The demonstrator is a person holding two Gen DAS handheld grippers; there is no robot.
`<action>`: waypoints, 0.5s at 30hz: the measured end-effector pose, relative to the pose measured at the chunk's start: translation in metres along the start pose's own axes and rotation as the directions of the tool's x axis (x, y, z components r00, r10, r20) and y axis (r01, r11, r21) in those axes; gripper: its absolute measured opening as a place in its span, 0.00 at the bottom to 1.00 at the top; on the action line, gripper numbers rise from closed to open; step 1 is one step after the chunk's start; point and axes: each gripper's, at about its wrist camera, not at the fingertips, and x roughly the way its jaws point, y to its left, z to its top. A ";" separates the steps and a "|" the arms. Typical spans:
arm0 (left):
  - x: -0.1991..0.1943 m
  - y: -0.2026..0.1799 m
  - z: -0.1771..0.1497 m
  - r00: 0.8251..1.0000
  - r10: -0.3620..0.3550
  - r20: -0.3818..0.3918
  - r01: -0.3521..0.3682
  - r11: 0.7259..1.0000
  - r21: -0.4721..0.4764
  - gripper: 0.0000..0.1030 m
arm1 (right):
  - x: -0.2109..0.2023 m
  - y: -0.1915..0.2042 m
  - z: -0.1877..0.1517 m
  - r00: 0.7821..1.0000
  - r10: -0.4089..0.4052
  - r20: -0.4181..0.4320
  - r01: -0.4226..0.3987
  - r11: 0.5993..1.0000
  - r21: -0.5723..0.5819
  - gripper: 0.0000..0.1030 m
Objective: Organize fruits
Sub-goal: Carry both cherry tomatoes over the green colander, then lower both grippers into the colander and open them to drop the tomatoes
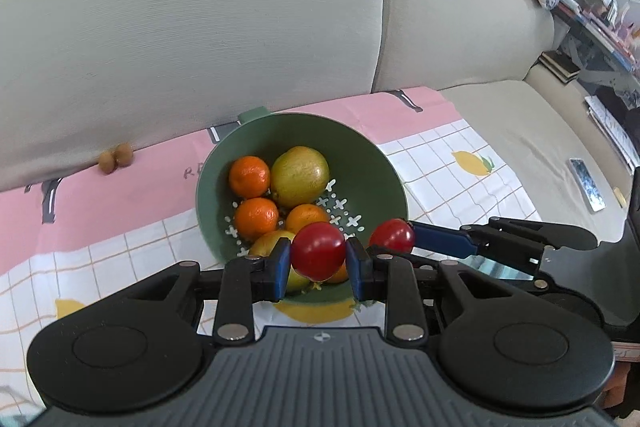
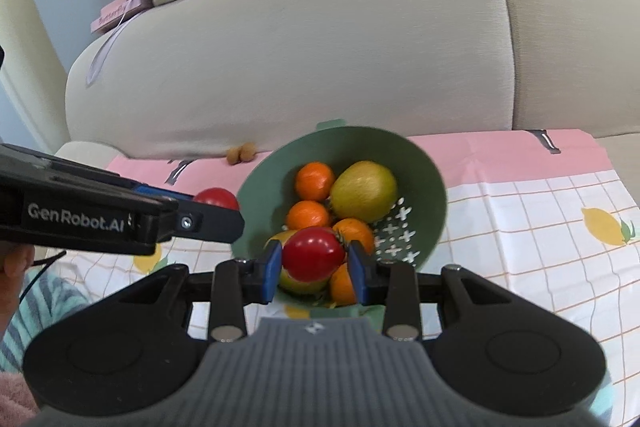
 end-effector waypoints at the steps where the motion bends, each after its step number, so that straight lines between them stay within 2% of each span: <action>1: 0.004 0.000 0.003 1.000 0.004 -0.006 -0.004 1.000 0.001 0.31 | 0.002 -0.003 0.002 1.000 -0.001 0.001 0.001 1.000 0.000 0.32; 7: 0.027 0.007 0.021 0.999 0.009 -0.045 -0.010 1.000 -0.019 0.31 | 0.022 -0.012 0.014 1.000 -0.029 -0.011 0.028 0.997 -0.073 0.32; 11: 0.043 0.014 0.031 0.998 0.010 -0.068 -0.012 0.999 -0.041 0.31 | 0.042 -0.009 0.024 0.998 -0.051 -0.040 0.043 0.982 -0.186 0.32; 15: 0.059 0.020 0.038 0.996 0.002 -0.094 -0.008 0.998 -0.058 0.31 | 0.065 -0.006 0.030 0.993 -0.084 -0.087 0.053 0.950 -0.308 0.32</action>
